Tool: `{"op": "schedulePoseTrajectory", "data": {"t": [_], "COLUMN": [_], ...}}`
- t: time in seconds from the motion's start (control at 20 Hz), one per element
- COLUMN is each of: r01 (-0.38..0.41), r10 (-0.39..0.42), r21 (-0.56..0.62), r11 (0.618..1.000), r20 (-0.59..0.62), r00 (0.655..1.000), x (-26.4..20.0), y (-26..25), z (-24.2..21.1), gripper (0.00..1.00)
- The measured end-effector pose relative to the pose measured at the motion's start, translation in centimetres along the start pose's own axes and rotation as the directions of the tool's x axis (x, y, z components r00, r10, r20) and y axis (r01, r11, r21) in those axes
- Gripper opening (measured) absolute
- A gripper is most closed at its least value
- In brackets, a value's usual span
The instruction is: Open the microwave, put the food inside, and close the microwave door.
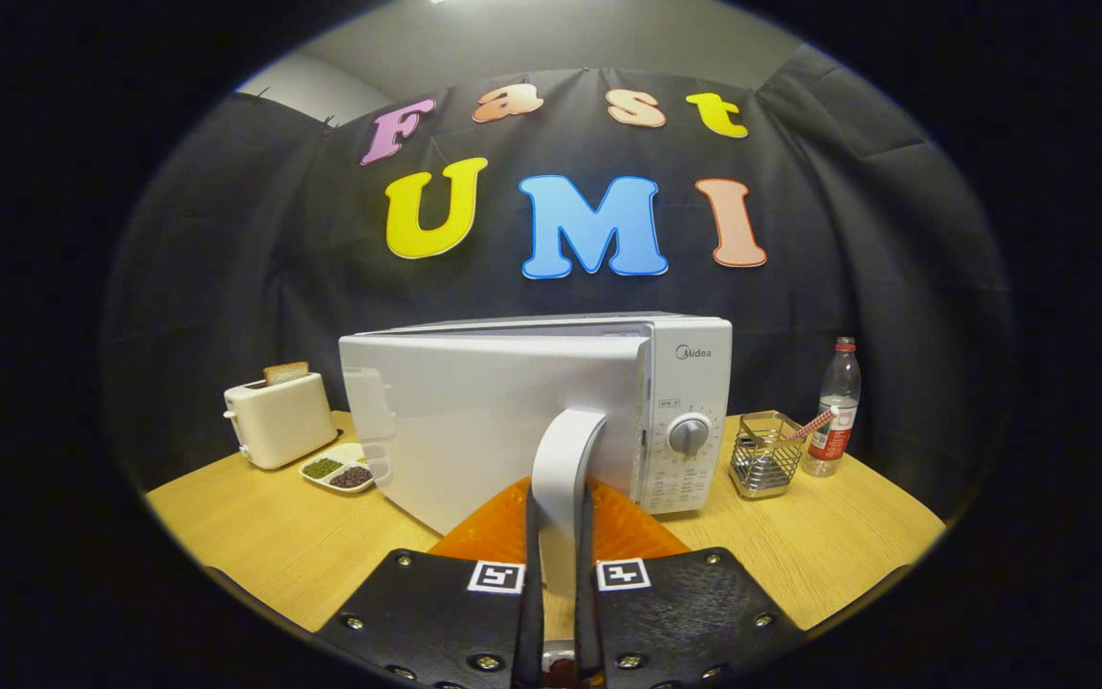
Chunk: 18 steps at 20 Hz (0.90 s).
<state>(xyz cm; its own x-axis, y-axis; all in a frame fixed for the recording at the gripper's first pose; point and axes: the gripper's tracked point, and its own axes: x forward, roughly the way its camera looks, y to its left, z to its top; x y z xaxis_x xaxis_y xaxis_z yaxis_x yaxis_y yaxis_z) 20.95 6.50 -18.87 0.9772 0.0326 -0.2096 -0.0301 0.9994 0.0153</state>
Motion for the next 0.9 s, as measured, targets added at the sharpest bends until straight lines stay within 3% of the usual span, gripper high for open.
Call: {"op": "schedulePoseTrajectory", "data": {"t": [0.4, 0.9], "r01": [-0.078, -0.108], "r10": [0.077, 0.116], "r21": [0.021, -0.080], "r11": [0.997, 0.991], "r20": [0.030, 0.104], "r00": [0.997, 0.988], "x": [-6.0, -9.6], "y": [7.4, 18.0], "z": [-1.1, -2.2], "gripper": [0.13, 0.12]}}
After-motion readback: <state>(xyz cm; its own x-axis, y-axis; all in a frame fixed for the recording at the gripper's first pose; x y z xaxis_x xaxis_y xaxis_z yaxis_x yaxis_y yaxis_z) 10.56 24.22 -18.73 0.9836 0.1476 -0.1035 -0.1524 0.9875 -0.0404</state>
